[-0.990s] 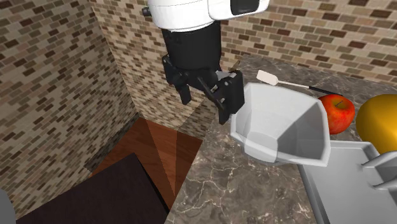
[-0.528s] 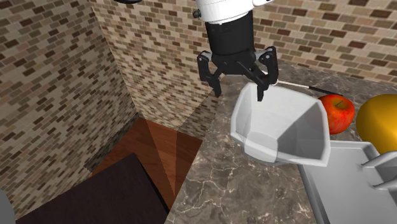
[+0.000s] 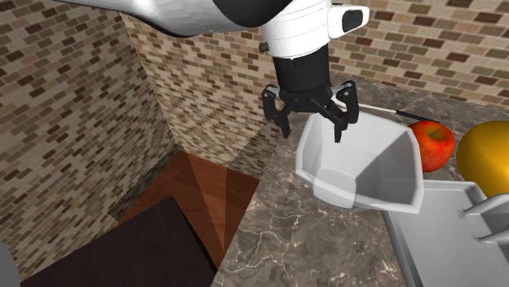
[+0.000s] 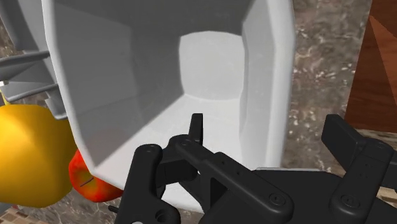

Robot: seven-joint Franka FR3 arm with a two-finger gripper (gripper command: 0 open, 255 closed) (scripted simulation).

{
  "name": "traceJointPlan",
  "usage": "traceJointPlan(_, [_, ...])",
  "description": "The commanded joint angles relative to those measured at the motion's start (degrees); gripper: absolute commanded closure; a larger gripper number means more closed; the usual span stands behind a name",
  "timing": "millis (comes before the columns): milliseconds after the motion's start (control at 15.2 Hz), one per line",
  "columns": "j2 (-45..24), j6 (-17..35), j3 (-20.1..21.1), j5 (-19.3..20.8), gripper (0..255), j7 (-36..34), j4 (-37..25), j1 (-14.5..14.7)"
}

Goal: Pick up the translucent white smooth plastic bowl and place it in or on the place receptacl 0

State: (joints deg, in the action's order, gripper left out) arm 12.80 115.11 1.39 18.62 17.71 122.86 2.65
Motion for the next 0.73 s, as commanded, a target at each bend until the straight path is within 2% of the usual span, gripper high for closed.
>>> traceJointPlan(0, [-0.2, 0.7, -0.1, 0.1, 0, -0.1, 0.4, -0.1])
traceJointPlan(396, [-0.2, 0.7, -0.1, 0.1, 0, -0.1, 0.4, -0.1])
traceJointPlan(462, [-0.2, 0.7, -0.1, 0.1, 255, -0.1, 0.4, -0.1])
traceJointPlan(660, [-0.2, 0.7, -0.1, 0.1, 255, -0.1, 0.4, -0.1])
